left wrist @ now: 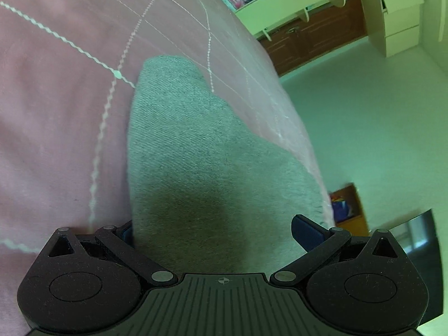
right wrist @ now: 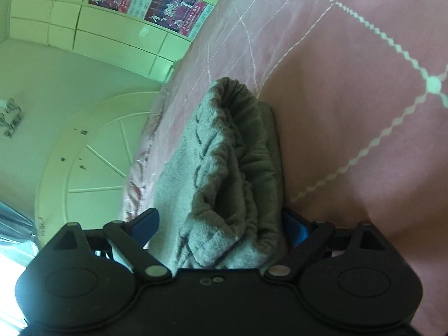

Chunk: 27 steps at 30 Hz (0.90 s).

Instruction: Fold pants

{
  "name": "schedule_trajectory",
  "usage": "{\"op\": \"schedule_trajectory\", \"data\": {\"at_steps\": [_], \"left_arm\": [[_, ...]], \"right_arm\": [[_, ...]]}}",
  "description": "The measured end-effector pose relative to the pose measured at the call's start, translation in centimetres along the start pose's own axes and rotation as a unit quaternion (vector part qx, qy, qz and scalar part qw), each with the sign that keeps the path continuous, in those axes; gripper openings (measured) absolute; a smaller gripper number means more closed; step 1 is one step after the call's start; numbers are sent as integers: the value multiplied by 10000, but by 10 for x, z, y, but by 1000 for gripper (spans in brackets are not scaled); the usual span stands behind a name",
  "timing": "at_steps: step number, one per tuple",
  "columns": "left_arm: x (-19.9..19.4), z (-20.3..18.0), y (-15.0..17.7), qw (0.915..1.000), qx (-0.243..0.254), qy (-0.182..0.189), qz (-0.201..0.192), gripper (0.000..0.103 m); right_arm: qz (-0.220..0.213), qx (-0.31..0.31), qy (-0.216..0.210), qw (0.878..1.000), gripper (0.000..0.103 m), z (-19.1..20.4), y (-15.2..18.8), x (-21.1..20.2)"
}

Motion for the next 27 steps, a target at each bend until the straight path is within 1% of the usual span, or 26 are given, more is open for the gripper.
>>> {"op": "schedule_trajectory", "data": {"at_steps": [1, 2, 3, 8, 10, 11, 12, 13, 14, 18, 20, 21, 23, 26, 27], "left_arm": [[0, 0, 0, 9999, -73, 146, -24, 103], [1, 2, 1, 9997, -108, 209, -38, 101], [2, 3, 3, 9998, -90, 164, -34, 97], [11, 1, 6, 9999, -4, 60, -102, 96], [12, 2, 8, 9999, -6, 1, -157, 78], [12, 6, 9, 9998, -44, -87, -176, 48], [11, 13, 10, 9997, -95, -147, -183, 38], [8, 16, 12, 9996, -135, -87, -236, 37], [7, 17, 14, 9995, -163, -15, -271, 36], [6, 16, 16, 9984, -243, 258, -432, 36], [-1, 15, 15, 9974, -277, 399, -532, 33], [-7, 13, 13, 9967, -261, 485, -588, 31], [-15, 4, 6, 9954, -190, 634, -686, 28], [-32, -10, -14, 9934, 0, 720, -890, 28], [-39, -11, -27, 9925, 46, 743, -973, 28]], "right_arm": [[3, 85, -119, 9999, 88, 0, 0, -1], [2, 154, -216, 9996, 87, -1, -1, -3], [2, 179, -237, 9996, 87, -2, -2, -3], [98, 98, -99, 9999, 87, 6, -5, 16], [137, -15, -113, 9998, 85, 10, -6, 22], [141, -54, -141, 9998, 82, 12, -5, 22], [122, -71, -136, 9998, 62, 11, -5, 20], [103, -40, -119, 9999, 47, 7, -5, 16], [99, 13, -180, 9998, 43, 5, -5, 13], [94, -102, -154, 9998, 41, 8, -5, 8], [45, -239, -344, 9991, 39, 21, -7, 4], [16, -284, -515, 9983, 39, 32, -8, 5], [-8, -516, -690, 9963, 39, 52, -15, 3], [-14, -751, -915, 9930, 39, 82, -31, 9], [-24, -802, -980, 9919, 39, 90, -37, 12]]}}
Point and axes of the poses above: each gripper's, at about its wrist camera, not at the fingertips, and x roughly the way its jaws point, z to its left, y to its underside, the point moved 8 cm from there along x, roughly the way its jaws point, and after that the axes turned 5 degrees about y, right-handed, at the moved point
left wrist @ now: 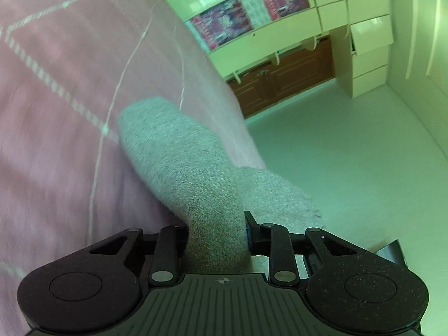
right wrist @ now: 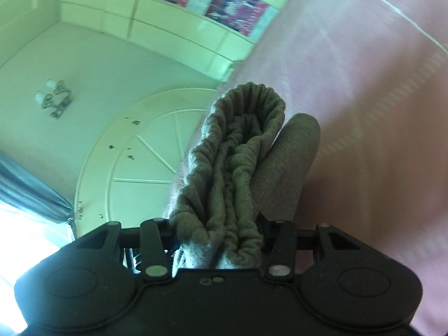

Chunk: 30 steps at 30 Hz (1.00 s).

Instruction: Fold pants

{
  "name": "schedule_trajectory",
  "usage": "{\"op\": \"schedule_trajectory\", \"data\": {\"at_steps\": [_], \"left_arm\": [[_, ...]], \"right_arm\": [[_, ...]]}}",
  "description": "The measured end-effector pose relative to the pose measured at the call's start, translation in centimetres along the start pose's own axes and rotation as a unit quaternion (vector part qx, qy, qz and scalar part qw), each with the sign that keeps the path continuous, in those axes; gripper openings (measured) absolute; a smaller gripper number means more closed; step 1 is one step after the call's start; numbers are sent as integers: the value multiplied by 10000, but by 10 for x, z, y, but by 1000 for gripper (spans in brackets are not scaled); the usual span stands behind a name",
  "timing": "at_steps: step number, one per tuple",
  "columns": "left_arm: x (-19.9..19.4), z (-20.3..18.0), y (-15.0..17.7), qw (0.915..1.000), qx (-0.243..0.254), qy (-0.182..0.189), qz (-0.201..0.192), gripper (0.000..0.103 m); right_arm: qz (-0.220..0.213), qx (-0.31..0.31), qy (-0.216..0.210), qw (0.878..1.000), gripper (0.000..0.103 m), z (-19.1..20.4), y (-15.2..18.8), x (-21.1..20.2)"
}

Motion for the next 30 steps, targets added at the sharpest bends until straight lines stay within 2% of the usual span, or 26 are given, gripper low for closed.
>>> {"op": "schedule_trajectory", "data": {"at_steps": [3, 7, 8, 9, 10, 11, 12, 13, 14, 15, 17, 20, 22, 23, 24, 25, 26, 27, 28, 29, 30], "left_arm": [[-8, -2, -41, 9997, 145, 27, -191, 28], [-2, 4, -99, 9986, 353, -175, -361, 28], [2, 9, -111, 9981, 416, -248, -387, 28], [12, 17, -124, 9971, 518, -388, -402, 31], [14, 31, -132, 9947, 584, -716, -440, 41], [15, 52, -136, 9879, 616, -1328, -504, 81], [9, 74, -139, 9698, 659, -2254, -652, 101], [5, 85, -139, 9571, 791, -2701, -681, 101], [1, 90, -137, 9557, 856, -2744, -631, 100], [-6, 87, -137, 9553, 933, -2713, -716, 100], [-16, 79, -135, 9399, 1310, -3028, -875, 101], [-18, 64, -129, 9208, 1705, -3356, -1021, 101], [-11, 56, -123, 9100, 1897, -3571, -920, 101], [-6, 54, -121, 9012, 2055, -3712, -884, 103], [-6, 52, -116, 8828, 2312, -4013, -780, 103], [-1, 55, -111, 8689, 2434, -4267, -609, 103], [-2, 60, -106, 8717, 2367, -4255, -558, 103], [-6, 63, -105, 8814, 2206, -4131, -615, 103], [-13, 61, -106, 8838, 2140, -4107, -658, 103], [-18, 55, -108, 8802, 2186, -4150, -716, 103], [-23, 49, -108, 8732, 2325, -4207, -809, 103]], "right_arm": [[-4, -148, -181, 9997, 39, 11, -30, 25], [-58, -76, -299, 9995, 39, 7, -77, 73], [-146, -60, -220, 9996, 42, -1, -86, 84], [-293, -91, -49, 9995, 53, -15, -94, 94], [-496, 10, 407, 9979, 66, -39, -101, 101], [-685, 251, 1367, 9879, 83, -70, -107, 105], [-741, 299, 2315, 9696, 83, -91, -107, 103], [-865, 125, 2381, 9673, 83, -93, -106, 99], [-922, -68, 2098, 9734, 81, -85, -103, 97], [-918, -339, 2048, 9739, 81, -75, -99, 95], [-897, -1013, 2059, 9692, 83, -54, -92, 94], [-840, -1516, 2134, 9615, 82, -29, -90, 110], [-669, -1890, 2492, 9475, 82, -24, -92, 129], [-482, -2063, 2905, 9331, 82, -30, -91, 139], [-225, -2156, 3460, 9128, 83, -42, -88, 143], [26, -2093, 3693, 9054, 86, -57, -85, 148], [16, -1870, 3565, 9154, 87, -63, -81, 147], [-36, -1754, 3474, 9212, 87, -63, -81, 142], [-104, -1704, 3406, 9246, 87, -59, -81, 135], [-298, -1763, 3292, 9272, 87, -51, -82, 127], [-574, -1944, 3141, 9275, 87, -42, -82, 119]]}}
Point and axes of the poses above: each gripper's, at about its wrist camera, not at the fingertips, and x roughly the way its jaws point, z to its left, y to its underside, the point moved 8 cm from there along x, roughly the way its jaws point, and after that the axes turned 5 degrees about y, right-handed, at the moved point
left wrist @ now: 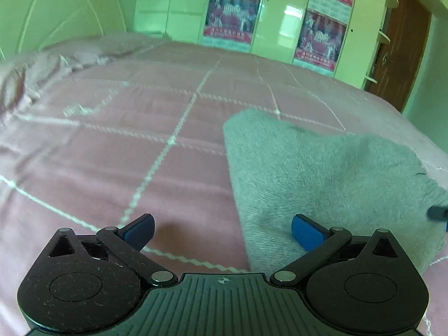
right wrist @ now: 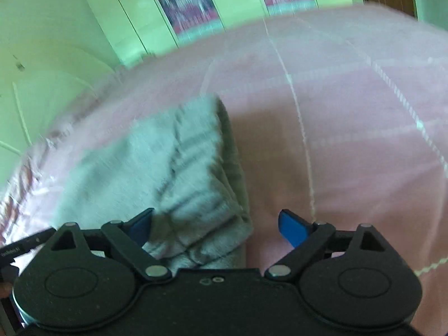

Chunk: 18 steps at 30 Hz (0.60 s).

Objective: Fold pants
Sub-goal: 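Lower the folded pants onto the bed and open both grippers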

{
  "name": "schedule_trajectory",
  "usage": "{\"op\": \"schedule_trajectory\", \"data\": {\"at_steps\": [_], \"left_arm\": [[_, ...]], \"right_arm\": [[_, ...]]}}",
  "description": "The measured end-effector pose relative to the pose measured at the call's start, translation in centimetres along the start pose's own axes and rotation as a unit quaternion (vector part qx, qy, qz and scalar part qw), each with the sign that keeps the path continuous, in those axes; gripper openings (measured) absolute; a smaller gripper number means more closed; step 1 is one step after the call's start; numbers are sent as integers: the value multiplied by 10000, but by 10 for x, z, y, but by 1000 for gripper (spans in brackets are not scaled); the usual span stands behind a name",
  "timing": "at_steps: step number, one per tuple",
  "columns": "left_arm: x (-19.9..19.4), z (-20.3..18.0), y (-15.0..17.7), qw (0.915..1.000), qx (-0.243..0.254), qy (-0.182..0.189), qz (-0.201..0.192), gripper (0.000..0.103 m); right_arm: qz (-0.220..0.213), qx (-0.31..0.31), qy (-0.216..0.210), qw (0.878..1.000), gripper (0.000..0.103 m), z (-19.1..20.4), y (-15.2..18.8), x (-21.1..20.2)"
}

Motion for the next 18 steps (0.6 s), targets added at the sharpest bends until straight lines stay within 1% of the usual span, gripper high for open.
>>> {"op": "schedule_trajectory", "data": {"at_steps": [1, 2, 3, 4, 5, 7, 8, 11, 15, 18], "left_arm": [[-7, -1, -1, 9999, 92, -65, -108, 103], [-8, -3, 0, 9997, 197, -111, -115, 103], [-4, -6, 5, 9992, 358, -182, -7, 103], [1, -8, 10, 9986, 464, -221, 100, 103], [2, -7, 12, 9987, 438, -220, 98, 103], [-5, -4, 12, 9995, 225, -194, 125, 103], [-10, -4, 10, 9995, 211, -202, 95, 103], [-27, -10, 9, 9988, 407, -254, -1, 103], [-53, -20, 12, 9982, 548, -242, -103, 103], [-72, -26, 17, 9978, 605, -192, -169, 103]], "right_arm": [[-234, -95, -59, 9997, 87, 2, -2, -8], [-283, -179, -90, 9994, 88, 4, 0, -10], [-46, -267, 43, 9996, 88, 2, 7, 0], [464, -279, 302, 9981, 88, -2, 16, 17], [588, -110, 248, 9979, 89, -3, 16, 21], [379, 99, 154, 9991, 90, -1, 11, 5], [278, 104, 60, 9995, 90, 2, 9, -4], [-38, -47, -14, 10000, 90, 15, 5, -27], [-108, -1, -330, 9994, 90, 23, 12, -53], [-31, 34, -457, 9989, 91, 27, 20, -66]]}}
Point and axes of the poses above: each gripper's, at about its wrist camera, not at the fingertips, and x roughly the way its jaws point, z to its left, y to its underside, the point moved 8 cm from there along x, roughly the way its jaws point, and after that the axes turned 5 degrees about y, right-handed, at the moved point
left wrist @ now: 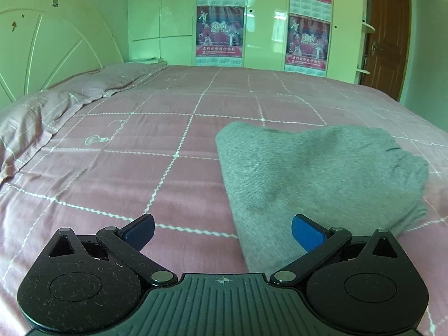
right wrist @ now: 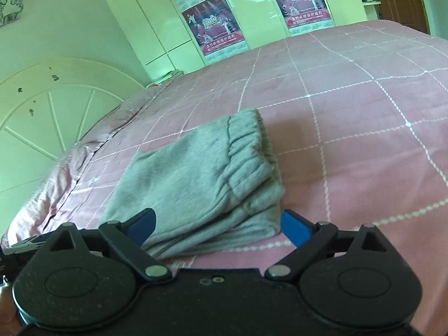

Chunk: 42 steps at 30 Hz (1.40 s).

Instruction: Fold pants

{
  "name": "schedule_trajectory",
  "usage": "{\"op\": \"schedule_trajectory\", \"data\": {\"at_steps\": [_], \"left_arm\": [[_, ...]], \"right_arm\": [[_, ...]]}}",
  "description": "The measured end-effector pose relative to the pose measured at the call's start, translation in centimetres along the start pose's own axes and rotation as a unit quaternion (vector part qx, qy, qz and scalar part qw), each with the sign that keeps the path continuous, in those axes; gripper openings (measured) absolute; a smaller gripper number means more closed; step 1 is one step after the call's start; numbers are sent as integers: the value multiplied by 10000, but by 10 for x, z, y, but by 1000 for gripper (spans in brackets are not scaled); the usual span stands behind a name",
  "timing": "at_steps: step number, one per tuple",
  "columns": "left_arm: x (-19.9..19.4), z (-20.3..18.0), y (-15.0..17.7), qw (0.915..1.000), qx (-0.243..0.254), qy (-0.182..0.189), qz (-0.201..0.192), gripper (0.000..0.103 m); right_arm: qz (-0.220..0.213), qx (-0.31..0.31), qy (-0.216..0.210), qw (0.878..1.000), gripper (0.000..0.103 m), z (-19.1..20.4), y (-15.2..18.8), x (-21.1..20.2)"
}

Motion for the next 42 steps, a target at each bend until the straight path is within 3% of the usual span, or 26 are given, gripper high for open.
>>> {"op": "schedule_trajectory", "data": {"at_steps": [3, 9, 13, 16, 20, 23, 27, 32, 42], "left_arm": [[-21, 4, 4, 9999, -63, -40, -93, 103], [-57, 29, 24, 9992, -164, -363, -96, 103], [-95, 34, 41, 9989, -285, -314, -195, 103], [-125, 20, 50, 9987, -211, -164, -438, 103], [-158, -8, 64, 9982, -120, -32, -581, 103], [-183, -32, 73, 9972, -65, 71, -744, 103], [-209, -62, 89, 9959, -47, 484, -765, 103], [-241, -76, 95, 9933, 308, 180, -1101, 103], [-280, -91, 110, 9883, 27, 561, -1417, 103]], "right_arm": [[5, 74, -33, 10000, 92, 1, 12, -10], [-410, 200, 541, 9975, 96, -22, 23, -39], [-486, -212, 782, 9955, 96, -16, 36, -69], [-684, -855, 833, 9905, 96, 3, 52, -97], [-852, -1263, 783, 9852, 96, 26, 78, -128], [-973, -1316, 777, 9835, 96, 35, 95, -147], [-1191, -1281, 648, 9825, 96, 47, 113, -171], [-1417, -1250, 615, 9801, 96, 59, 137, -198], [-1625, -1785, 602, 9685, 96, 90, 143, -209]]}}
Point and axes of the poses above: each gripper's, at about its wrist camera, not at the fingertips, and x roughly the way its jaws point, z to its left, y to its underside, the point moved 8 cm from there along x, roughly the way its jaws point, and after that the axes turned 5 degrees about y, right-handed, at the moved point
